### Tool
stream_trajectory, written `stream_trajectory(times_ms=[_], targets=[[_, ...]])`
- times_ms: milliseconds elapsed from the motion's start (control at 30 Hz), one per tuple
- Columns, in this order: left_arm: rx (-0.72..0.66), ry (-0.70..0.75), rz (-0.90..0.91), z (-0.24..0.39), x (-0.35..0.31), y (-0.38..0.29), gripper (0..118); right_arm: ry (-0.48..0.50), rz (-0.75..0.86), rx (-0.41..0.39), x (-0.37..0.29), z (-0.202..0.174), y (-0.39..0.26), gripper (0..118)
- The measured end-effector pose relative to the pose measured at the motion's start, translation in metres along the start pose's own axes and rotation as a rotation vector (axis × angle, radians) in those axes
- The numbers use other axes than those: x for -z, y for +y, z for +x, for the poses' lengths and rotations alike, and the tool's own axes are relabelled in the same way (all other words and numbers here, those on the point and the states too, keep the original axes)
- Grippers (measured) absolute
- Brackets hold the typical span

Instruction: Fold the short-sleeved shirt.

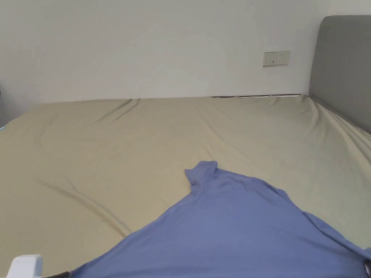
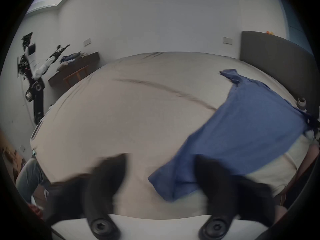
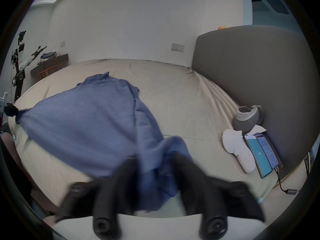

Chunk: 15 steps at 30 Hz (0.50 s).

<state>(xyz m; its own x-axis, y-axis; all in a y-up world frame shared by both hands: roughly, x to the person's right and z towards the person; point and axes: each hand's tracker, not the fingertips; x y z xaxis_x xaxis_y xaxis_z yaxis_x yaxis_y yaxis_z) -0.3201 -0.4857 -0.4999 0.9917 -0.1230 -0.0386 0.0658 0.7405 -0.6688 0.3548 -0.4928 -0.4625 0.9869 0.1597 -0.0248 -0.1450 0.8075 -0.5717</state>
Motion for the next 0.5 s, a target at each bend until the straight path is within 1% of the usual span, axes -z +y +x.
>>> stream_trajectory(times_ms=[33, 67, 100, 133, 167, 200, 233, 267, 300, 333, 367, 400, 433, 467, 500], targets=[[-0.04, -0.02, 0.02, -0.005, -0.009, 0.003, 113, -0.04, 0.027, 0.029, -0.006, 0.002, 0.001, 87], [-0.09, -0.067, 0.058, -0.012, -0.02, 0.007, 116, -0.054, 0.046, 0.074, -0.012, 0.006, 0.004, 108], [-0.122, -0.08, 0.096, -0.017, -0.03, 0.011, 115, -0.041, 0.075, 0.108, -0.019, 0.009, 0.008, 115], [-0.154, -0.079, 0.12, -0.019, -0.046, 0.016, 115, -0.003, 0.119, 0.143, -0.028, 0.011, 0.015, 115], [-0.176, -0.075, 0.142, -0.022, -0.062, 0.019, 115, 0.02, 0.153, 0.158, -0.037, 0.008, 0.023, 115], [-0.192, -0.09, 0.165, -0.024, -0.074, 0.022, 112, 0.022, 0.178, 0.157, -0.054, 0.0, 0.031, 113], [-0.193, -0.111, 0.191, -0.024, -0.09, 0.022, 100, 0.028, 0.211, 0.146, -0.065, -0.008, 0.038, 110], [-0.161, -0.096, 0.216, -0.023, -0.105, 0.022, 72, 0.049, 0.24, 0.124, -0.074, -0.018, 0.045, 103], [-0.123, -0.064, 0.248, -0.011, -0.125, 0.021, 18, 0.068, 0.256, 0.095, -0.083, -0.03, 0.051, 76], [-0.089, -0.018, 0.263, -0.006, -0.134, 0.02, 0, 0.096, 0.279, 0.061, -0.092, -0.043, 0.056, 36], [-0.077, 0.01, 0.27, -0.002, -0.14, 0.017, 0, 0.11, 0.321, 0.034, -0.1, -0.056, 0.06, 0], [-0.101, 0.0, 0.272, -0.003, -0.145, 0.013, 0, 0.114, 0.354, 0.005, -0.104, -0.068, 0.063, 0], [-0.121, -0.056, 0.254, -0.009, -0.143, 0.009, 0, 0.092, 0.326, 0.013, -0.106, -0.085, 0.064, 0], [-0.121, -0.112, 0.217, -0.01, -0.141, 0.008, 0, 0.108, 0.464, -0.064, -0.108, -0.101, 0.073, 0], [-0.122, -0.113, 0.193, -0.009, -0.139, 0.006, 0, 0.224, 0.348, 0.028, -0.1, -0.11, 0.069, 0]])
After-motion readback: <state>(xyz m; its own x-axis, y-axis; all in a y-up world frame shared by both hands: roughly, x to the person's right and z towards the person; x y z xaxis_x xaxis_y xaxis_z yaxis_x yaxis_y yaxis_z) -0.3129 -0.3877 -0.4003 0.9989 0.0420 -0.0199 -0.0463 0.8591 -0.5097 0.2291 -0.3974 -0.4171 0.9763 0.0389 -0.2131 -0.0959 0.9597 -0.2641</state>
